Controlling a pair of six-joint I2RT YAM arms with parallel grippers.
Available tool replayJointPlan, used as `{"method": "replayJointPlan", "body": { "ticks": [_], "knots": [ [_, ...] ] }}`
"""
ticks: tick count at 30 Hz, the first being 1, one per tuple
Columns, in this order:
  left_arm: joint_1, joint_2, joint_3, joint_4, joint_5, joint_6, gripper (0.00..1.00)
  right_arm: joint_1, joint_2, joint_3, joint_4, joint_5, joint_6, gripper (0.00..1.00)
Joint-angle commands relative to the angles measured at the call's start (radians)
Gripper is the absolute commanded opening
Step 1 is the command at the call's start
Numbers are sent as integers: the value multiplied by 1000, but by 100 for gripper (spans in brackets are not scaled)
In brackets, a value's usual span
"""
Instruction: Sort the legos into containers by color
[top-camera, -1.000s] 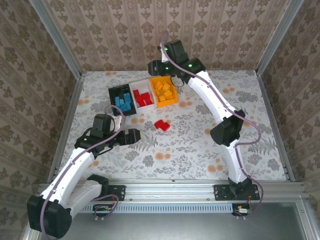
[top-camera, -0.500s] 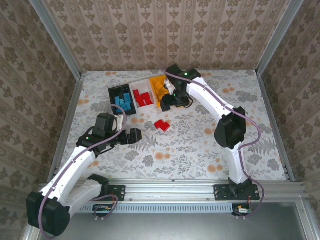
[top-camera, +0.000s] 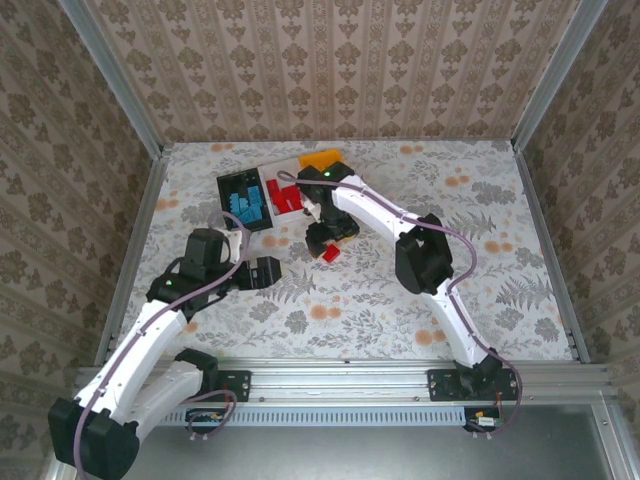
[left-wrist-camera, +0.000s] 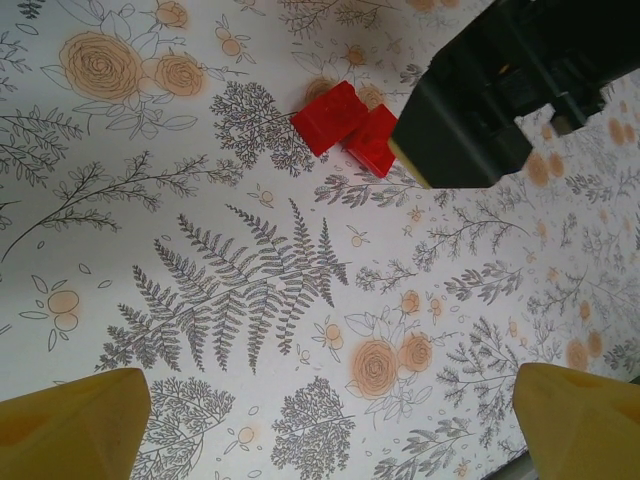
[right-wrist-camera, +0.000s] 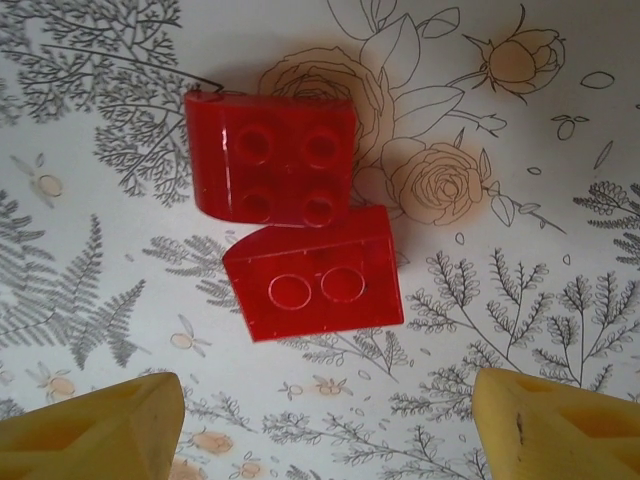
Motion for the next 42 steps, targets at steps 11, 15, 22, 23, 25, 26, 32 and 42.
{"method": "replayJointPlan", "body": {
  "ticks": [11,15,22,23,25,26,32,42],
  "knots": [
    [32,-14,-25,-13,11,15,95,10,57,44,-16,55,-17,78],
    [37,-15,-28,-13,15,13,95,9,70,44,-3,51,-13,77],
    [41,-17,-35,-12,20,13,95,12,87,32,18,36,-8,74],
    [41,-17,-36,-10,20,11,95,12,88,29,21,35,-7,73],
    [41,-18,-39,-9,22,10,95,13,89,20,31,30,-2,72],
    [41,-19,-40,-9,23,10,95,12,89,16,36,27,-1,72],
    [44,-24,-44,-10,25,7,95,14,92,0,50,15,7,68],
    [47,-33,-50,-11,31,5,95,13,92,-37,66,-4,20,65]
  ]
}}
